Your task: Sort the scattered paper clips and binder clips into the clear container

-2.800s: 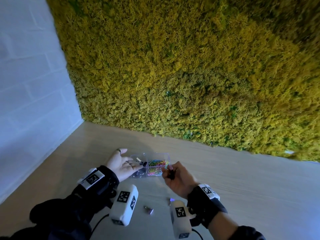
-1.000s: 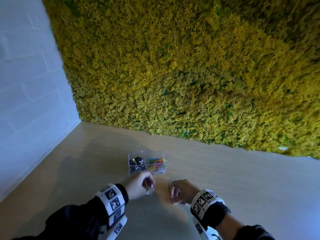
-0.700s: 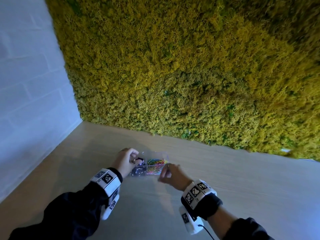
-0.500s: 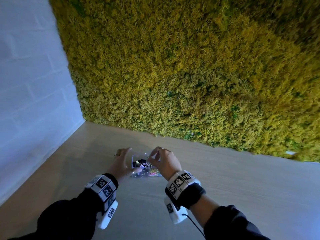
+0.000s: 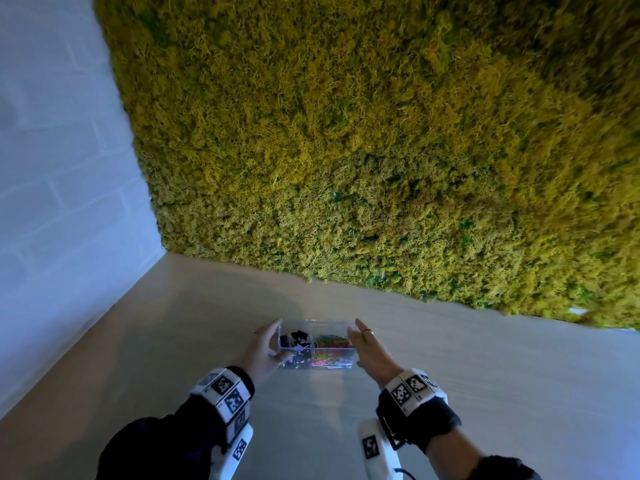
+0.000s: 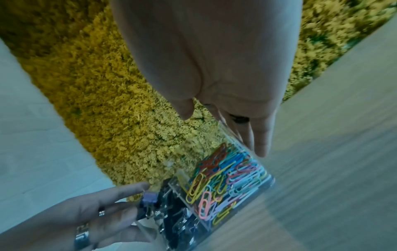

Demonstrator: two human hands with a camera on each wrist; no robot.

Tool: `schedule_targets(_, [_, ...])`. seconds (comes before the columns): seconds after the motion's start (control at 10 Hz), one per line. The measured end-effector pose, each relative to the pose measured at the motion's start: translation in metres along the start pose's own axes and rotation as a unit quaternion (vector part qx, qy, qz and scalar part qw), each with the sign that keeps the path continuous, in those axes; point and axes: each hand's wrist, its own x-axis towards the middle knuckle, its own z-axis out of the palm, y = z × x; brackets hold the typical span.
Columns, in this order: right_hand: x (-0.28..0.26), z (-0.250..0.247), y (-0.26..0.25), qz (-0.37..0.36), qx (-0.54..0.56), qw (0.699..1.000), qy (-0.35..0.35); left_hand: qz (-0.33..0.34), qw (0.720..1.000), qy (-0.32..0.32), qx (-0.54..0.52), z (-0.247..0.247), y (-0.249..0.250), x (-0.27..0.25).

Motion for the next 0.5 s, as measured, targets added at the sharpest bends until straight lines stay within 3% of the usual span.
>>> schedule_targets(0.2, [-0.009, -0.028, 0.021, 0.015, -0.010, 0.997, 0.070, 0.018, 0.997, -0.049, -0.052, 0.023, 0.025, -0.005])
schedule_targets(0.4, [-0.023, -0.052, 0.014, -0.006, -0.004, 0.992, 0.125, 0.019, 0.998, -0.042, 0.038, 0.008, 0.053, -0.017])
schedule_targets(0.5, [-0.060, -0.059, 0.004, -0.017, -0.040, 0.993, 0.110, 0.024, 0.993, -0.091, 0.073, -0.004, 0.060, -0.036])
